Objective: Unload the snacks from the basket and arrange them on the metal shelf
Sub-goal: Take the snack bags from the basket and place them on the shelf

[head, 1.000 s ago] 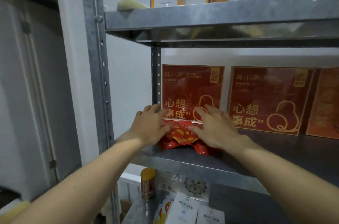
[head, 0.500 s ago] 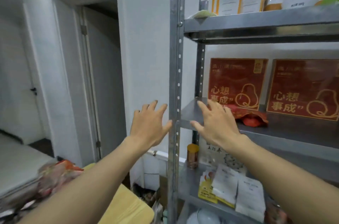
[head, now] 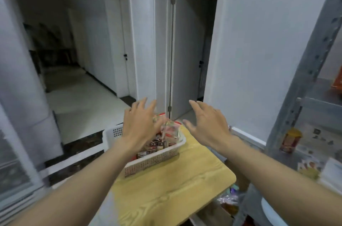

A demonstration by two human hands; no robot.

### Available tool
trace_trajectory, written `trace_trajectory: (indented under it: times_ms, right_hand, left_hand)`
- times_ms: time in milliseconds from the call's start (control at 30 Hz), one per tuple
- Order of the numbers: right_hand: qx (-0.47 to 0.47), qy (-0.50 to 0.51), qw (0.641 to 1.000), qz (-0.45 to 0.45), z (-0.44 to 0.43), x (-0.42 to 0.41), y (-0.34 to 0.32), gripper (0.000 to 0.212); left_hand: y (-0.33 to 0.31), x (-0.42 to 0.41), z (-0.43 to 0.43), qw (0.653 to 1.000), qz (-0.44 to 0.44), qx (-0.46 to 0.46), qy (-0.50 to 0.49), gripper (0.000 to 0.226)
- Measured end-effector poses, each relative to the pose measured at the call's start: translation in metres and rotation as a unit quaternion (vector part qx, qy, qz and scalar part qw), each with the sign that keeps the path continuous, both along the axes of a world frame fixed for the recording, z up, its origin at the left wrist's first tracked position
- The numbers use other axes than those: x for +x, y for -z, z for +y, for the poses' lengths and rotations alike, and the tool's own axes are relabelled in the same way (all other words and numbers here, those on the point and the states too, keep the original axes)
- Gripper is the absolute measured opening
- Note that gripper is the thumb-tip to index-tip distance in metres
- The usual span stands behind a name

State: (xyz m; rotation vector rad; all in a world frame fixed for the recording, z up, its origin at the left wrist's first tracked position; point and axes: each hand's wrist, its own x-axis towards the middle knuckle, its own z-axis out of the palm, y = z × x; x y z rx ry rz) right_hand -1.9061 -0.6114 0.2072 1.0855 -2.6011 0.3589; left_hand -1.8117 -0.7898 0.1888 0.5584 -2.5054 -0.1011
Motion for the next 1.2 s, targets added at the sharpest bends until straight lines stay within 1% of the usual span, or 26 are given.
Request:
trace_trajectory:
  times_ms: [167, 233, 300, 433, 600, 733, 833, 933, 1000, 1067, 1133, 1200]
  right_hand:
    - [0.003, -0.082, 0.996, -0.032, -0.076, 0.008, 0.028, 0.052]
    - [0.013, -0.105, 0.993, -0.048, -0.104, 0.001, 0.046, 0.052]
    - [0.030, -0.117, 0.991, -0.063, -0.131, -0.012, 0.067, 0.056]
    - [0.058, -0.151, 0.981, -0.110, -0.182, -0.047, 0.107, 0.043]
    - [0.116, -0.170, 0.962, -0.179, -0.230, -0.082, 0.161, 0.047]
    - [0.144, -0.157, 0.950, -0.230, -0.264, -0.098, 0.192, 0.052]
    - [0.153, -0.140, 0.944, -0.258, -0.288, -0.110, 0.209, 0.056]
    - [0.156, -0.152, 0.940, -0.264, -0.313, -0.123, 0.223, 0.061]
    - [0.178, -0.157, 0.936, -0.261, -0.329, -0.131, 0.234, 0.063]
    - [0.213, -0.157, 0.926, -0.269, -0.343, -0.138, 0.242, 0.066]
    - [0.238, -0.155, 0.919, -0.275, -0.353, -0.144, 0.247, 0.067]
    - [0.249, -0.144, 0.920, -0.266, -0.361, -0.149, 0.251, 0.065]
  left_hand:
    - [0.039, 0.031, -0.073, 0.998, -0.018, 0.046, -0.039, 0.059]
    - [0.056, 0.034, -0.099, 0.996, -0.029, 0.066, -0.057, 0.058]
    - [0.076, 0.031, -0.122, 0.993, -0.053, 0.080, -0.065, 0.060]
    - [0.118, 0.015, -0.159, 0.984, -0.118, 0.122, -0.055, 0.065]
    - [0.177, -0.006, -0.195, 0.961, -0.207, 0.180, -0.037, 0.073]
    - [0.215, -0.019, -0.225, 0.938, -0.274, 0.212, -0.018, 0.070]
    - [0.236, -0.031, -0.245, 0.932, -0.268, 0.245, 0.012, 0.058]
    - [0.253, -0.040, -0.261, 0.917, -0.250, 0.304, 0.058, 0.045]
    - [0.262, -0.043, -0.270, 0.903, -0.227, 0.355, 0.085, 0.038]
    - [0.269, -0.047, -0.279, 0.893, -0.183, 0.401, 0.093, 0.033]
    - [0.275, -0.050, -0.285, 0.878, -0.144, 0.446, 0.100, 0.034]
    - [0.279, -0.055, -0.288, 0.868, -0.116, 0.470, 0.110, 0.040]
